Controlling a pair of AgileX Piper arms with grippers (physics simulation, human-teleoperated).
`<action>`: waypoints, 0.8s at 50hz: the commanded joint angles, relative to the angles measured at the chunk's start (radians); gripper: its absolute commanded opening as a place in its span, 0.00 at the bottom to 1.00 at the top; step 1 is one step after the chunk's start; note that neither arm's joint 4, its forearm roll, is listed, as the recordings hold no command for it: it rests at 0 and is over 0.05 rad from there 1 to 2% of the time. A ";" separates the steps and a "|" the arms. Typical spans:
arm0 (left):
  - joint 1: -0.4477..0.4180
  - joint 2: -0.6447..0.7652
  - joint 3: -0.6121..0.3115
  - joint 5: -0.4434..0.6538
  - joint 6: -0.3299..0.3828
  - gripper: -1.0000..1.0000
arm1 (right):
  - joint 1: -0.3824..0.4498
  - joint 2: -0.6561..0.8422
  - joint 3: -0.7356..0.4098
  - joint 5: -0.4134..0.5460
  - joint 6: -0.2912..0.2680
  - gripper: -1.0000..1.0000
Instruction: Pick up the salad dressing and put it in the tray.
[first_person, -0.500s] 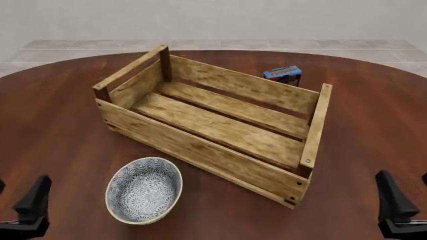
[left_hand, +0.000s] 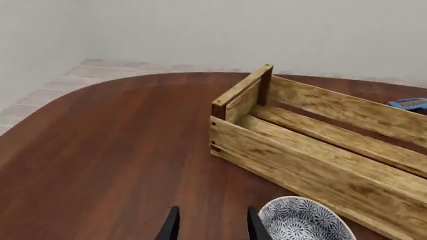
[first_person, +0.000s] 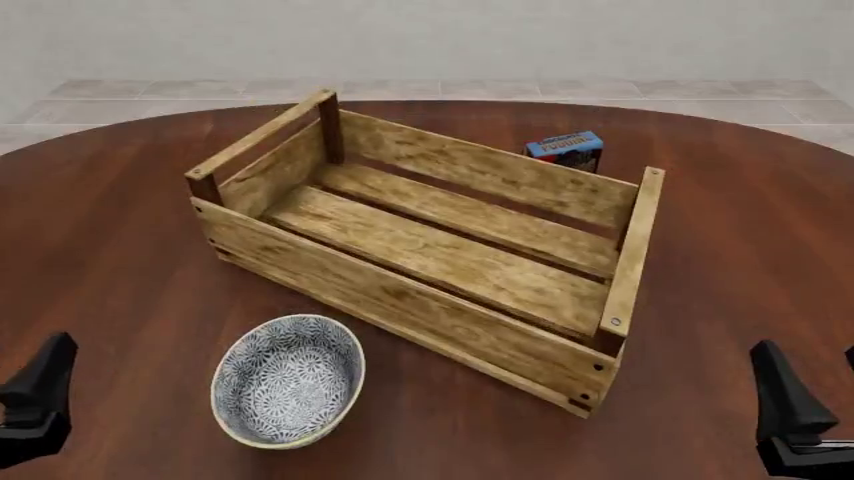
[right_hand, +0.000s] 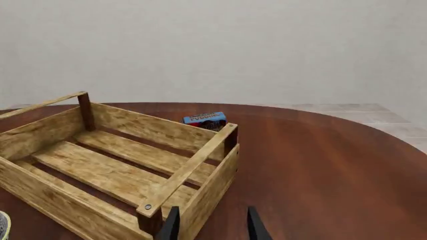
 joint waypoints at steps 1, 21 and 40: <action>0.074 -0.006 -0.231 0.335 0.087 1.00 | 0.000 0.000 0.000 0.000 0.000 1.00; 0.019 0.388 -0.778 0.812 0.116 1.00 | 0.000 0.000 0.000 0.000 0.000 1.00; 0.122 0.642 -0.863 0.912 0.127 1.00 | 0.000 0.000 0.000 0.000 0.000 1.00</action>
